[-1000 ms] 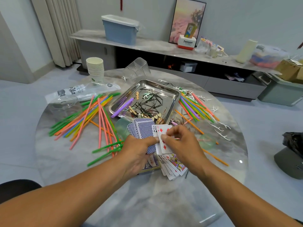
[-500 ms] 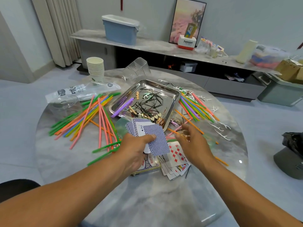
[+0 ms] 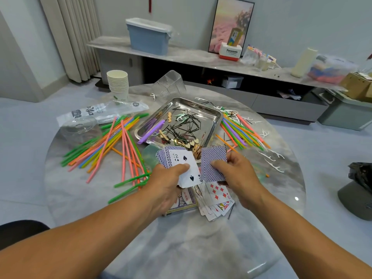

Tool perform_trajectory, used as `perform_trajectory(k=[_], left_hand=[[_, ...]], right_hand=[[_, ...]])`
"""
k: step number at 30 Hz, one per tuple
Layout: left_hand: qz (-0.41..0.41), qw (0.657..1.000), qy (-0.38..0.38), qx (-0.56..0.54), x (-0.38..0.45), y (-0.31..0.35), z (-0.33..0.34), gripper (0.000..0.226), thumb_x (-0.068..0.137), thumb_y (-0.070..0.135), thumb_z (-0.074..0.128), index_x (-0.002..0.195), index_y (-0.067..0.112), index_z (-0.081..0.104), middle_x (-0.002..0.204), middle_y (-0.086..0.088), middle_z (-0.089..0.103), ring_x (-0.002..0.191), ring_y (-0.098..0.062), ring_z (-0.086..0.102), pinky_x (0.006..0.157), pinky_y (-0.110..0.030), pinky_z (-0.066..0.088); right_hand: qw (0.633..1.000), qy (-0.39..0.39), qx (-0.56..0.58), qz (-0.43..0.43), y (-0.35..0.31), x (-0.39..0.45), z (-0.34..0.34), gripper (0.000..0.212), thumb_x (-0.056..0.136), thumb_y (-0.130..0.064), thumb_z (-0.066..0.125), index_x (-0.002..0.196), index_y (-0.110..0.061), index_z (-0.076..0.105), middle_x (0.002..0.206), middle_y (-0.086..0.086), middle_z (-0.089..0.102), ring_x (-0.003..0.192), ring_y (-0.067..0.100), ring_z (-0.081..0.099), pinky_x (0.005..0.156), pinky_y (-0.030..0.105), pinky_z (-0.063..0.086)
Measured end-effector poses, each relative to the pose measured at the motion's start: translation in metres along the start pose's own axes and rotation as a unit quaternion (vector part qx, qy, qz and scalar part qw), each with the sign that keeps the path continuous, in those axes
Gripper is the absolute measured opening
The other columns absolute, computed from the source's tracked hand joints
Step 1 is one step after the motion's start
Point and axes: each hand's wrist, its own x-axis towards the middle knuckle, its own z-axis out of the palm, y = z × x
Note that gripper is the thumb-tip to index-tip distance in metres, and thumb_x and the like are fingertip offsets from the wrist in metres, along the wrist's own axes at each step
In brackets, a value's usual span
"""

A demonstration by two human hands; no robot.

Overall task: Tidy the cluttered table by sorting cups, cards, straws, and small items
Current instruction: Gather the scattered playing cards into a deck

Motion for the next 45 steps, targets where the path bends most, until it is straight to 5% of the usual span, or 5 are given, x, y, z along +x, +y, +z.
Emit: perform_trajectory(k=[8,16,22,33,45], left_hand=[[0.003,0.998,-0.054,0.016,-0.006,-0.007,0.006,0.015,0.095,0.008,0.065,0.108,0.002,0.070,0.090,-0.011,0.077,0.073,-0.020,0.074,0.063,-0.033,0.061],[-0.038,0.994,-0.102,-0.034,-0.009,0.005,0.001,0.023,0.102,0.008,0.050,0.120,0.000,0.063,0.104,-0.018,0.075,0.090,-0.026,0.075,0.082,-0.042,0.061],[0.021,0.996,-0.067,0.051,-0.014,-0.001,0.004,0.030,0.090,-0.009,0.064,0.114,0.009,0.068,0.088,-0.004,0.078,0.066,-0.012,0.074,0.047,-0.022,0.054],[0.026,0.998,-0.021,0.046,0.001,-0.003,0.003,0.035,0.088,-0.009,0.066,0.119,0.007,0.064,0.108,-0.012,0.075,0.090,-0.029,0.074,0.065,-0.039,0.061],[0.004,0.999,0.044,0.004,0.003,0.015,-0.007,0.030,0.080,0.002,0.079,0.106,0.008,0.065,0.104,-0.011,0.074,0.092,-0.027,0.072,0.069,-0.038,0.057]], right_hand=[[0.946,-0.026,-0.257,-0.195,0.017,-0.014,0.022,0.032,0.084,-0.045,0.070,0.076,-0.022,0.049,0.101,-0.010,0.055,0.100,-0.001,0.052,0.080,0.028,0.044],[0.993,-0.032,-0.084,-0.080,0.009,-0.009,0.013,0.028,0.084,-0.032,0.083,0.095,-0.025,0.059,0.097,-0.001,0.071,0.081,0.018,0.069,0.067,0.041,0.059],[0.992,-0.069,0.100,0.037,0.007,-0.007,0.007,0.061,0.078,-0.008,0.086,0.128,-0.020,0.055,0.105,0.006,0.078,0.087,0.026,0.077,0.059,0.028,0.058],[0.986,-0.053,0.093,0.127,0.004,0.000,0.000,0.023,0.090,-0.012,0.074,0.112,-0.017,0.072,0.098,0.010,0.079,0.096,0.036,0.075,0.095,0.062,0.054],[0.971,-0.032,-0.210,0.112,0.015,0.011,-0.028,0.038,0.093,-0.008,0.069,0.123,-0.025,0.051,0.097,0.002,0.069,0.074,0.015,0.064,0.067,0.034,0.057]])
